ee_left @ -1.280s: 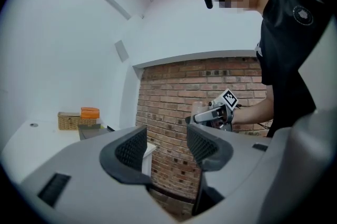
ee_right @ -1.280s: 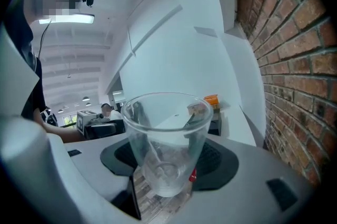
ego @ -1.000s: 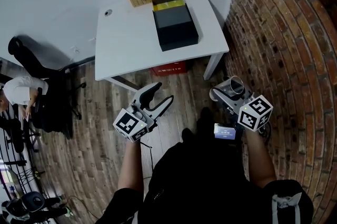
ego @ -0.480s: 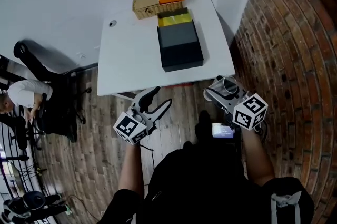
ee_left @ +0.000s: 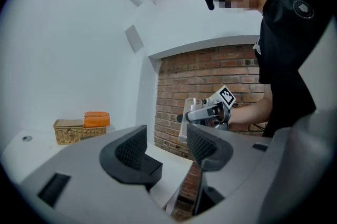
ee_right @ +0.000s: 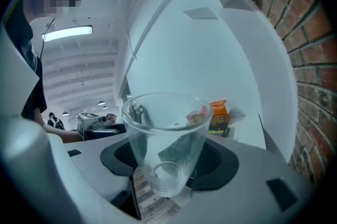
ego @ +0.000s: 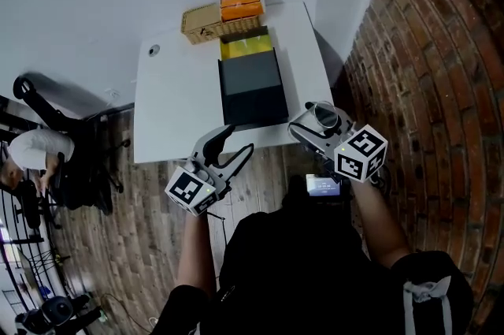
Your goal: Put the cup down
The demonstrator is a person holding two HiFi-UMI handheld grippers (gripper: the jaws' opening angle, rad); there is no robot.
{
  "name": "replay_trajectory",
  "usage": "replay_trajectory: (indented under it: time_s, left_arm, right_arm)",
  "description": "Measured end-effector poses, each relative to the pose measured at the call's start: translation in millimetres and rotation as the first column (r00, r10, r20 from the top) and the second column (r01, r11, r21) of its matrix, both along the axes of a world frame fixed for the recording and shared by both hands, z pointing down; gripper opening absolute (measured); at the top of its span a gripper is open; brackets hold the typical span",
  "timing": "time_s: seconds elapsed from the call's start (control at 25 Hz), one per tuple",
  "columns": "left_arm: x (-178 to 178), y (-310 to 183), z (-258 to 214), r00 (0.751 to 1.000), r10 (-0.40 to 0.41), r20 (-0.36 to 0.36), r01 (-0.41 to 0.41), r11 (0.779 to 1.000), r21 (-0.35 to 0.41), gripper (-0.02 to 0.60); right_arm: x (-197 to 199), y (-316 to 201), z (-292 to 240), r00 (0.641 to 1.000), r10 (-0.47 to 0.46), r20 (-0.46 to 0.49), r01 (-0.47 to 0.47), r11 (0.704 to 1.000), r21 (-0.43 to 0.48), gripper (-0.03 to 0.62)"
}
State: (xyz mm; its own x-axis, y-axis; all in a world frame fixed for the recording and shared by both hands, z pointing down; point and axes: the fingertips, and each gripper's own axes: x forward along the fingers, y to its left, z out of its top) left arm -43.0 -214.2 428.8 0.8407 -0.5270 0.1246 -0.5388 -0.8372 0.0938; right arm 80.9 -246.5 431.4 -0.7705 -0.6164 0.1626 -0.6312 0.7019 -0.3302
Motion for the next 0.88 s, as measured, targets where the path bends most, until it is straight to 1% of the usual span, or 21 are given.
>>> replay_trajectory:
  time_s: [0.08, 0.24, 0.36, 0.44, 0.56, 0.72, 0.88]
  left_arm:
    - [8, -7, -1, 1.0, -0.004, -0.003, 0.004, 1.0, 0.001, 0.23]
    - [14, -13, 6, 1.0, 0.0, 0.007, 0.0, 1.0, -0.024, 0.23]
    - [13, -22, 2, 1.0, -0.008, -0.024, 0.008, 1.0, -0.022, 0.23]
    - [10, -25, 3, 0.999, 0.0, -0.032, 0.0, 1.0, -0.028, 0.23]
    - [3, -25, 13, 0.999, 0.029, -0.019, -0.03, 0.998, -0.053, 0.23]
    - [-6, -33, 6, 0.998, 0.043, -0.041, -0.044, 0.998, -0.034, 0.23]
    - [-20, -35, 9, 0.997, 0.054, -0.046, -0.056, 0.998, -0.039, 0.23]
  right_arm:
    - [3, -10, 3, 1.0, -0.017, 0.002, 0.017, 1.0, -0.007, 0.284]
    - [0, -24, 8, 0.999, -0.04, 0.002, 0.04, 0.999, -0.023, 0.284]
    - [-9, -31, 9, 0.999, -0.048, 0.003, 0.048, 0.998, -0.03, 0.283]
    - [-15, -34, 9, 0.999, -0.048, -0.001, 0.047, 0.998, -0.03, 0.282]
    - [-22, -36, 9, 1.0, -0.028, -0.003, 0.028, 0.999, -0.031, 0.284]
    - [-28, -40, 6, 1.0, 0.016, -0.006, -0.017, 0.999, -0.031, 0.283]
    - [-36, -41, 2, 0.999, 0.037, -0.012, -0.037, 0.999, -0.021, 0.284]
